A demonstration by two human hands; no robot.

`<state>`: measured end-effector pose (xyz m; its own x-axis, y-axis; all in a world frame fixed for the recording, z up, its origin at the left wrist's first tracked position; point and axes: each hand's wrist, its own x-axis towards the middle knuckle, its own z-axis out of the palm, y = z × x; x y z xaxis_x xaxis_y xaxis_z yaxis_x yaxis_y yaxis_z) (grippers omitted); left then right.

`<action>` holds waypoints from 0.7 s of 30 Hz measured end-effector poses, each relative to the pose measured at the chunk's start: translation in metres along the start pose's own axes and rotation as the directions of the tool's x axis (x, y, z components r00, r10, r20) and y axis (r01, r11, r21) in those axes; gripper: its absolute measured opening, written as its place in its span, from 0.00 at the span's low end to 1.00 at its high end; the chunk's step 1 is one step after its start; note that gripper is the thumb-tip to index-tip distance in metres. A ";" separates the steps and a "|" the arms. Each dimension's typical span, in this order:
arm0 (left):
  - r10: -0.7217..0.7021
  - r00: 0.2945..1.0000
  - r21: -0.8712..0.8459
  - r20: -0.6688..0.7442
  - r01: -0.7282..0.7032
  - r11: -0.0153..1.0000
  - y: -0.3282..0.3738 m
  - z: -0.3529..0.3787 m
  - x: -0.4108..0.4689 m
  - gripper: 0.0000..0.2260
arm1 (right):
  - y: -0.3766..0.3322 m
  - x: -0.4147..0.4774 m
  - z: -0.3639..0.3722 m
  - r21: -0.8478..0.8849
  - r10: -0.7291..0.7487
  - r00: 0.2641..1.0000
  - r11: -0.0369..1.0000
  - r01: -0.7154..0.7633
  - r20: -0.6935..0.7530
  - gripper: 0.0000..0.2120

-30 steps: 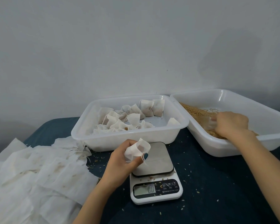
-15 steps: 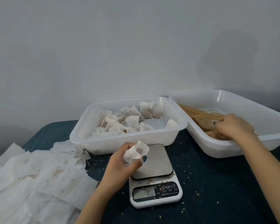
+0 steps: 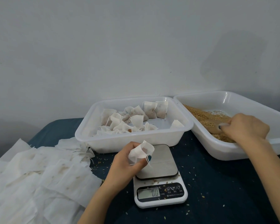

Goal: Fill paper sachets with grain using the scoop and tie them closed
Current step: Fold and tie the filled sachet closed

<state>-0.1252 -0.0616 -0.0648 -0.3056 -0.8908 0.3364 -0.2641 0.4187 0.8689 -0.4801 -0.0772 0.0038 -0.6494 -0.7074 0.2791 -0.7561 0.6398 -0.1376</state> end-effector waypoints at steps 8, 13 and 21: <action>-0.007 1.000 -0.013 -0.018 0.007 1.000 0.001 0.000 0.000 0.10 | 0.001 0.000 -0.007 0.020 0.004 1.000 1.000 -0.003 -0.015 0.16; -0.013 1.000 -0.013 -0.027 0.013 1.000 0.002 -0.001 0.000 0.09 | 0.007 0.000 -0.006 0.114 0.029 0.999 0.993 -0.031 0.018 0.18; -0.050 0.998 -0.100 -0.046 0.045 0.994 0.005 -0.002 0.000 0.07 | 0.025 0.001 -0.009 0.467 -0.031 0.986 0.883 -0.051 0.166 0.17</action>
<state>-0.1251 -0.0602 -0.0600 -0.2499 -0.9178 0.3086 -0.1851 0.3582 0.9151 -0.4992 -0.0595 0.0092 -0.6301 -0.7669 0.1215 -0.6724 0.4608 -0.5793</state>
